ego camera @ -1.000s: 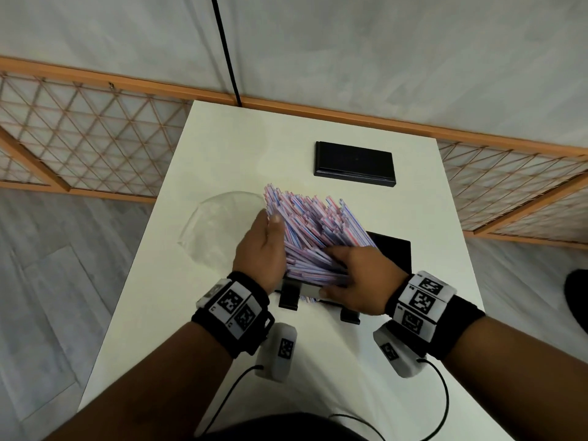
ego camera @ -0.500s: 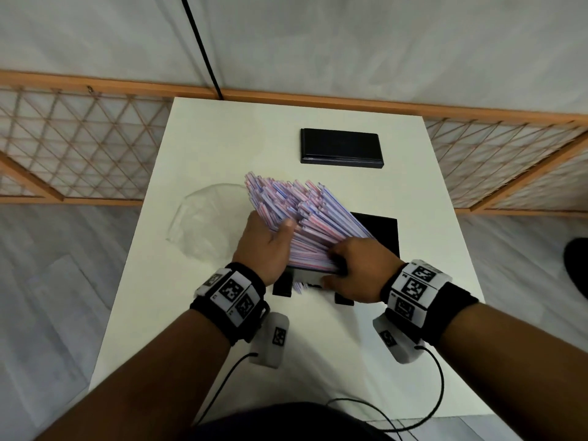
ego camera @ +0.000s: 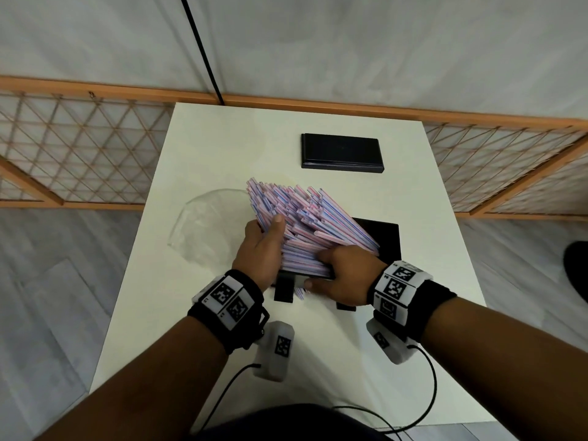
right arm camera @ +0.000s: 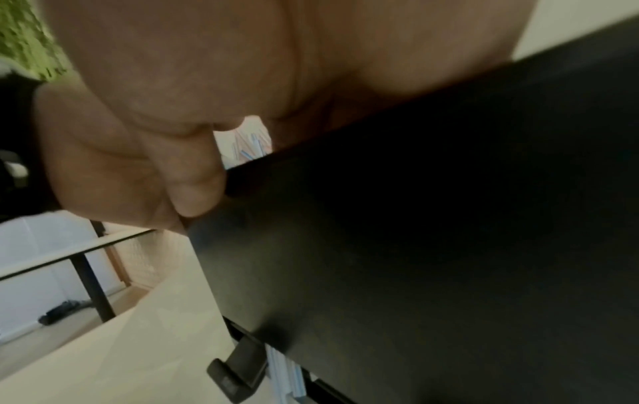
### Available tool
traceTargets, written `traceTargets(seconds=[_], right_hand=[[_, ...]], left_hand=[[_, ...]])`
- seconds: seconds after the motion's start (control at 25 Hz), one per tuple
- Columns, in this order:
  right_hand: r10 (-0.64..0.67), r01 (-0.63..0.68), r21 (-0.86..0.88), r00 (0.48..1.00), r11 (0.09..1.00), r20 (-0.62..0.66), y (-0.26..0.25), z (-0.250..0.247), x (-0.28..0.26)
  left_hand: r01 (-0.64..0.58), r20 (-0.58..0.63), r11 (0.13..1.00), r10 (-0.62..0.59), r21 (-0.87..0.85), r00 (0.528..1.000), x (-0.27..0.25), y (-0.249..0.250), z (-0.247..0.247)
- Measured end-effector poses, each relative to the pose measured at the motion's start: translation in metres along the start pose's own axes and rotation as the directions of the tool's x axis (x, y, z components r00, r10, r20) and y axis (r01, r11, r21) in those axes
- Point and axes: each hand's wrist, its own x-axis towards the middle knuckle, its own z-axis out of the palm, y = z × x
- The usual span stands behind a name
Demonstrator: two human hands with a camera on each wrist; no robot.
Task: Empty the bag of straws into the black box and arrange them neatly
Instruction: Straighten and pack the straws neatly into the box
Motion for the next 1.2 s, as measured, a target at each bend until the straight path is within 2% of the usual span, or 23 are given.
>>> traceTargets(seconds=[0.12,0.2,0.36,0.52,0.64,0.76,1.0,1.08,1.2], right_hand=[[0.044,-0.044,-0.122,0.999,0.992,-0.001,-0.008,-0.002,0.006],[-0.008,0.008,-0.068,1.0,0.998,0.007,-0.014,-0.001,0.01],[0.066,-0.058,-0.142,0.997,0.988,0.051,-0.019,-0.001,0.015],[0.028,-0.023,-0.099,0.998,0.995,0.047,-0.023,-0.002,0.018],[0.087,-0.081,-0.169,0.996,0.982,0.027,-0.024,0.003,0.018],[0.093,-0.088,-0.139,0.995,0.986,0.037,-0.025,0.005,0.02],[0.122,-0.124,-0.002,0.976,0.992,0.182,-0.026,-0.009,0.031],[0.111,-0.131,0.086,0.974,0.988,0.199,-0.025,-0.013,0.031],[0.069,-0.087,0.069,0.971,0.994,0.228,-0.025,-0.012,0.035]], left_hand=[[0.018,0.029,1.0,-0.019,0.026,0.999,-0.003,0.0,0.001],[0.015,0.045,1.0,-0.016,0.02,0.999,-0.003,0.001,0.0],[0.01,0.08,1.0,-0.009,-0.009,0.997,-0.002,-0.001,-0.002],[0.016,0.102,1.0,-0.015,-0.012,0.995,0.001,-0.005,-0.003],[0.024,0.106,1.0,-0.022,-0.015,0.994,0.0,-0.004,-0.004],[0.016,0.092,0.999,-0.012,-0.036,0.996,-0.002,-0.002,-0.004],[0.027,0.087,0.996,-0.019,-0.091,0.996,-0.001,-0.002,-0.001],[-0.012,0.071,0.992,0.02,-0.122,0.997,0.0,-0.003,-0.002],[-0.099,0.02,0.988,0.102,-0.118,0.995,0.006,-0.004,-0.004]])
